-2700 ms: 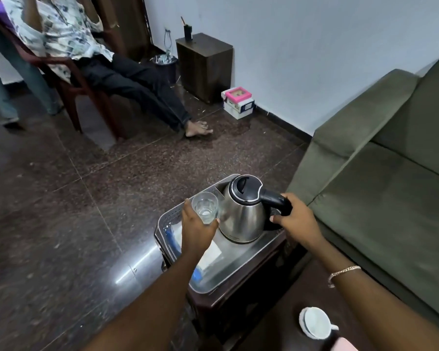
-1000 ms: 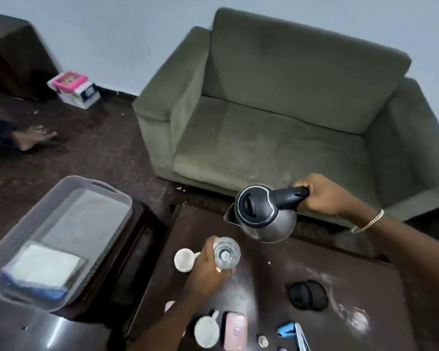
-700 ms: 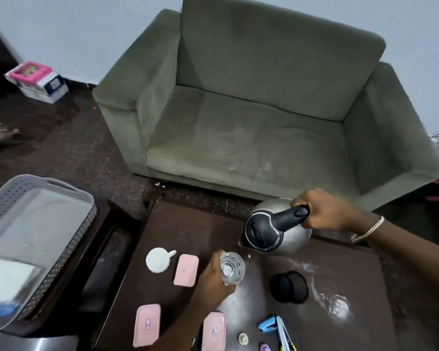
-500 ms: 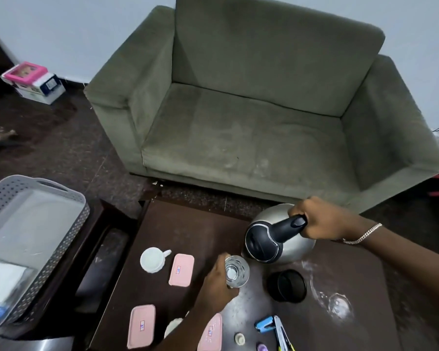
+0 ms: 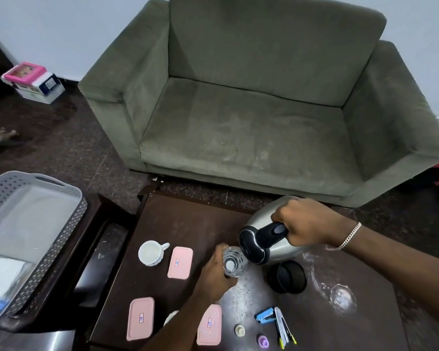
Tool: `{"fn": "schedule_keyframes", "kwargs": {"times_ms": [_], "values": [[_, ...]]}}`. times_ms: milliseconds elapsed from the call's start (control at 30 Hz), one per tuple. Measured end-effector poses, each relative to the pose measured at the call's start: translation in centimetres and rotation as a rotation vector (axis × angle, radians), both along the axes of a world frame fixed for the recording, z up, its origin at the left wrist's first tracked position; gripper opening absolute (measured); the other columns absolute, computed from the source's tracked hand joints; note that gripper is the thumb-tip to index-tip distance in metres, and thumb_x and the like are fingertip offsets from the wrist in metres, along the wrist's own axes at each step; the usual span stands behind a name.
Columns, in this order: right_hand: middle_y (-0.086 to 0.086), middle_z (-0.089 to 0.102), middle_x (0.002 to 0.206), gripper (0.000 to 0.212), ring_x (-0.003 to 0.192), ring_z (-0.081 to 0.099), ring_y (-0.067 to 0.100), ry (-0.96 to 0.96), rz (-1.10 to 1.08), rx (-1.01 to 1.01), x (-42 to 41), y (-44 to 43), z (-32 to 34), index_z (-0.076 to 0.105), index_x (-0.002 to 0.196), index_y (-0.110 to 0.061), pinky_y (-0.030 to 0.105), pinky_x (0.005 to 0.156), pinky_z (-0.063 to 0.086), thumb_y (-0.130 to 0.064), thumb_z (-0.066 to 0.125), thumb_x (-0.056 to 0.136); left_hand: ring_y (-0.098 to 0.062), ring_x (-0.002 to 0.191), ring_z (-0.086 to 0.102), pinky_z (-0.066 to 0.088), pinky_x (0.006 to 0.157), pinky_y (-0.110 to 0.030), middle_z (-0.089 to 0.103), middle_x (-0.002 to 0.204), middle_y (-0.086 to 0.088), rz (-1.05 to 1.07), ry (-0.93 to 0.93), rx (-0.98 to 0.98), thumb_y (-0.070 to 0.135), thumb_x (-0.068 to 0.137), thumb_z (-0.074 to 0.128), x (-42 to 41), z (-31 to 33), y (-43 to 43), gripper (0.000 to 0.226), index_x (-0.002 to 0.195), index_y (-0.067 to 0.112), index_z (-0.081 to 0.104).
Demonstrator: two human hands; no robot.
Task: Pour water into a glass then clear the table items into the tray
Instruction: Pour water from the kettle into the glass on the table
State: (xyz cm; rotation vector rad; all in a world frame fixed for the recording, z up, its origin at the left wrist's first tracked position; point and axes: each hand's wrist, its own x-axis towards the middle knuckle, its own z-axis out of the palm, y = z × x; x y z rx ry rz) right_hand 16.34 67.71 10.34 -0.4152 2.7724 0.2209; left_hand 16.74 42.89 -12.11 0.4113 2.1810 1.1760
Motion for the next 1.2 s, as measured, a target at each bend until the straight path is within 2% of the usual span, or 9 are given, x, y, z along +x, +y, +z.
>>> {"fn": "schedule_keyframes", "kwargs": {"times_ms": [100,267,333,500,667,767,867,1033,1200], "values": [[-0.005,0.036,0.056,0.014,0.055,0.037,0.026,0.022,0.033,0.038,0.2,-0.2,0.1,0.038,0.062,-0.018,0.026,0.046,0.009,-0.019,0.049,0.053,-0.006,0.102,0.067,0.055,0.089,-0.03,0.066,0.112,0.018,0.006,0.001,0.001,0.025,0.062,0.08,0.1,-0.2,-0.1,0.077,0.127,0.038,0.041],[-0.005,0.028,0.053,0.012,0.052,0.039,0.029,0.026,0.038,0.048,0.5,-0.3,0.3,0.038,0.061,-0.019,0.027,0.048,0.019,-0.021,0.047,0.053,-0.004,0.102,0.067,0.056,0.09,-0.031,0.066,0.112,0.02,0.04,0.001,0.012,0.026,0.059,0.081,0.3,-0.8,0.0,0.08,0.127,0.041,0.041],[-0.006,0.024,0.05,0.015,0.048,0.032,0.026,0.048,0.063,0.043,0.6,-0.4,0.7,0.038,0.058,-0.02,0.025,0.045,0.011,-0.019,0.05,0.05,-0.003,0.1,0.067,0.056,0.089,-0.03,0.067,0.111,0.021,0.05,0.003,0.016,0.025,0.059,0.081,0.4,-1.0,0.1,0.079,0.125,0.043,0.042],[-0.005,0.035,0.053,0.015,0.05,0.032,0.024,0.065,0.081,0.044,0.7,-0.6,1.0,0.038,0.059,-0.022,0.023,0.046,0.007,-0.02,0.053,0.056,-0.001,0.101,0.067,0.054,0.086,-0.021,0.067,0.112,0.02,0.056,0.008,0.024,0.023,0.061,0.086,0.6,-1.3,0.1,0.082,0.124,0.046,0.04],[-0.001,0.059,0.064,0.013,0.053,0.037,0.025,0.06,0.059,0.055,0.8,-0.9,1.4,0.041,0.063,-0.022,0.028,0.052,0.025,-0.021,0.054,0.061,-0.003,0.101,0.067,0.056,0.09,-0.028,0.067,0.113,0.018,0.057,0.02,0.035,0.022,0.061,0.086,0.6,-1.3,0.1,0.08,0.124,0.043,0.041],[-0.001,0.059,0.063,0.014,0.052,0.035,0.024,0.074,0.08,0.084,0.8,-1.1,2.1,0.041,0.062,-0.022,0.025,0.047,0.013,-0.022,0.055,0.062,-0.005,0.101,0.067,0.056,0.091,-0.03,0.067,0.112,0.018,0.059,0.03,0.039,0.02,0.061,0.086,0.6,-1.3,0.1,0.08,0.123,0.043,0.041],[-0.002,0.056,0.06,0.016,0.052,0.034,0.025,0.068,0.094,0.12,0.8,-1.2,2.8,0.042,0.063,-0.022,0.025,0.047,0.009,-0.022,0.057,0.062,-0.004,0.102,0.066,0.055,0.091,-0.03,0.067,0.112,0.017,0.054,0.03,0.035,0.019,0.061,0.086,0.6,-1.2,0.0,0.08,0.122,0.044,0.039],[-0.007,0.03,0.054,0.018,0.053,0.039,0.024,0.023,0.073,0.129,0.8,-1.0,3.8,0.04,0.064,-0.022,0.026,0.047,0.014,-0.021,0.057,0.064,-0.005,0.104,0.066,0.055,0.093,-0.032,0.066,0.114,0.018,0.054,0.038,0.04,0.021,0.062,0.086,0.6,-0.9,-0.2,0.079,0.123,0.043,0.041],[-0.007,0.026,0.051,0.024,0.049,0.036,0.024,0.064,0.074,0.157,1.0,-1.0,5.3,0.037,0.059,-0.022,0.024,0.046,0.004,-0.02,0.061,0.06,-0.007,0.102,0.066,0.055,0.092,-0.035,0.066,0.112,0.017,0.062,0.035,0.036,0.018,0.062,0.085,0.6,-0.4,-0.3,0.076,0.121,0.039,0.042]]}}
